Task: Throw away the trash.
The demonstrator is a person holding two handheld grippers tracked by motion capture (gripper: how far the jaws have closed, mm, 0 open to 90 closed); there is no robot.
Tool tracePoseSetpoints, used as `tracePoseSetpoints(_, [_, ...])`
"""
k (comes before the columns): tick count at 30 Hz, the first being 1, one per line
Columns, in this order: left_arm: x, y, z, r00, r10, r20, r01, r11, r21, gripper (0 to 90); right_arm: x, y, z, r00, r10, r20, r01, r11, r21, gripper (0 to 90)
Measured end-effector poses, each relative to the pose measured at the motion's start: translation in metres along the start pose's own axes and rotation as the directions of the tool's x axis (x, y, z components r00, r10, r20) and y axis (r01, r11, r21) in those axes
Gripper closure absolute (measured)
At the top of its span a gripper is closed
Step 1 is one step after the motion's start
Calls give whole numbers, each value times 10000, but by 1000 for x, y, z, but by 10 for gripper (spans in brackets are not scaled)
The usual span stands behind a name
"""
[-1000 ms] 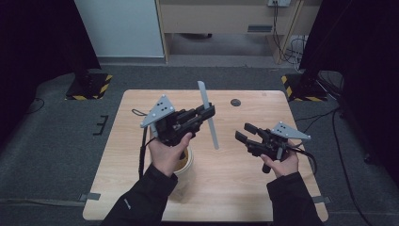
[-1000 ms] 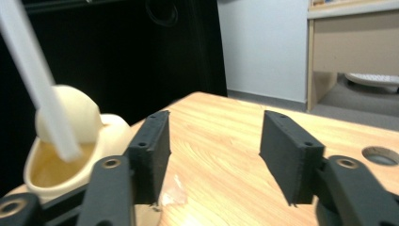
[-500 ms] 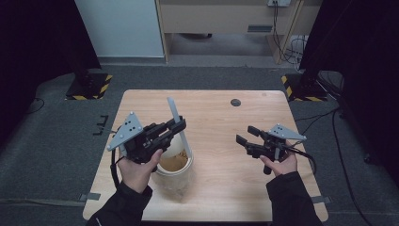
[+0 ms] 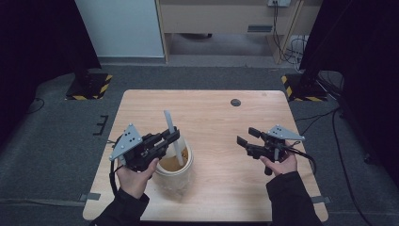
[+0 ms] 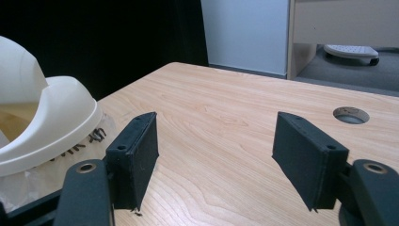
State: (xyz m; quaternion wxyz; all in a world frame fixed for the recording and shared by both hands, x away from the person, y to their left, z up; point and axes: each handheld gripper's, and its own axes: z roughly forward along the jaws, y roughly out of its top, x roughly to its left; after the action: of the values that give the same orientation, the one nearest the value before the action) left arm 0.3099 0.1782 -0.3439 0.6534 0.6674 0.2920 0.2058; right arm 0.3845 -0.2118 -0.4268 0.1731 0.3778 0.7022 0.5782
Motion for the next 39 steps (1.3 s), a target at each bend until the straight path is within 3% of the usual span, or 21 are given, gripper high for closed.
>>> tracePoseSetpoints(12, [1, -32, 1, 9997, -241, -104, 248, 9969, 744, 792, -4, -6, 3, 9998, 126, 139, -130, 9996, 251, 298])
tracePoseSetpoints(20, [0, -43, 4, 9994, -339, -74, 345, 9930, 1130, 770, -7, -10, 4, 9994, 185, 291, -198, 9989, 427, 290])
tracePoseSetpoints(26, [-1, -42, -1, 9989, -459, -120, 469, 9931, 1072, 641, -8, -11, 4, 9991, 26, 428, -54, 9978, 660, 278])
tracePoseSetpoints(29, [5, -36, -22, 9965, -427, -722, 480, 9961, 740, 520, -10, -14, 5, 9976, -14, 694, -50, 9958, 914, 251])
tracePoseSetpoints(30, [5, -36, -22, 9965, -427, -722, 480, 9961, 740, 490, -12, -15, 5, 9971, 60, 753, -132, 9952, 965, 246])
tracePoseSetpoints(31, [12, -36, -35, 9916, -497, -1198, 563, 9970, 524, 460, -14, -18, 6, 9961, 115, 879, -208, 9942, 1058, 236])
tracePoseSetpoints(32, [12, -36, -35, 9916, -497, -1198, 563, 9970, 524, 425, -14, -18, 6, 9961, 115, 879, -208, 9942, 1058, 236])
tracePoseSetpoints(33, [20, -38, -48, 9842, -545, -1683, 621, 9973, 401, 393, -18, -22, 7, 9932, 188, 1146, -336, 9911, 1288, 210])
tracePoseSetpoints(34, [20, -38, -48, 9842, -545, -1683, 621, 9973, 401, 372, -18, -22, 7, 9932, 188, 1146, -336, 9911, 1288, 210])
tracePoseSetpoints(35, [26, -41, -56, 9777, -518, -2037, 625, 9970, 466, 345, -23, -26, 7, 9909, 184, 1337, -385, 9880, 1493, 201])
tracePoseSetpoints(36, [36, -49, -63, 9665, -533, -2512, 713, 9955, 629, 323, -24, -28, 7, 9897, 196, 1418, -418, 9869, 1556, 190])
tracePoseSetpoints(39, [55, -69, -72, 9422, -483, -3315, 899, 9897, 1114, 275, -31, -36, 9, 9850, 201, 1715, -525, 9810, 1865, 151])
